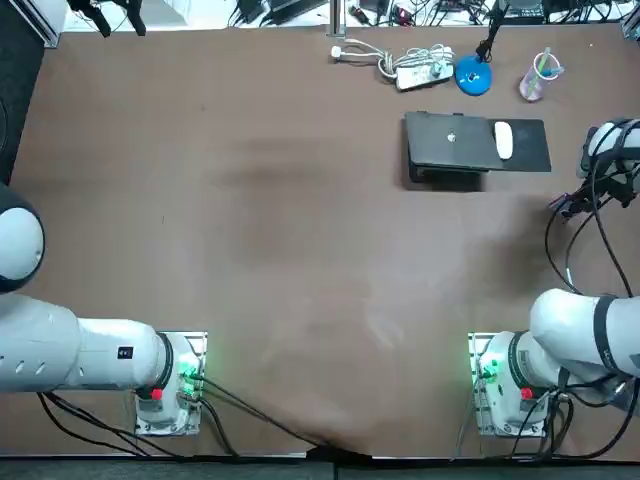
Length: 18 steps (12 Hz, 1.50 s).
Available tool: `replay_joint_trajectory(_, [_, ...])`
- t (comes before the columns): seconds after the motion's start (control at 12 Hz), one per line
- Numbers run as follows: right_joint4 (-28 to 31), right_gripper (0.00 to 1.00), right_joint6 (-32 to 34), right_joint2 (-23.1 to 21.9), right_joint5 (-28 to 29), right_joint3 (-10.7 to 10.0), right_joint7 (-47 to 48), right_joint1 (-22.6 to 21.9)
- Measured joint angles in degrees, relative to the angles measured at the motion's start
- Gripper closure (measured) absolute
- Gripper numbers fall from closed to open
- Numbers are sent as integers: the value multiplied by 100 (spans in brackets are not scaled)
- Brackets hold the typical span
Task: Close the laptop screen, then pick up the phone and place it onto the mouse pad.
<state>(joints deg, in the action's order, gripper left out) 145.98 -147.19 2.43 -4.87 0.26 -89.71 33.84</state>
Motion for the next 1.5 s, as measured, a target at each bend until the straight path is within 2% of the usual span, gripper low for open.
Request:
replay_joint_trajectory(0.25, [-163,77,7,-29,57,34,73,-1])
replay_joint_trajectory(0.42, [-391,77,66,-104,339,68,88,-53])
replay_joint_trajectory(0.75, [-989,77,239,-307,1275,133,87,-595])
replay_joint_trajectory(0.92, [-1323,77,275,-225,1426,155,87,-922])
replay_joint_trajectory(1.17, [-1790,77,284,200,1427,169,0,-1179])
replay_joint_trajectory(1.25, [-2122,77,277,576,1427,169,-56,-1268])
replay_joint_trajectory(1.5, [-2632,77,263,1127,1427,170,-122,-1350])
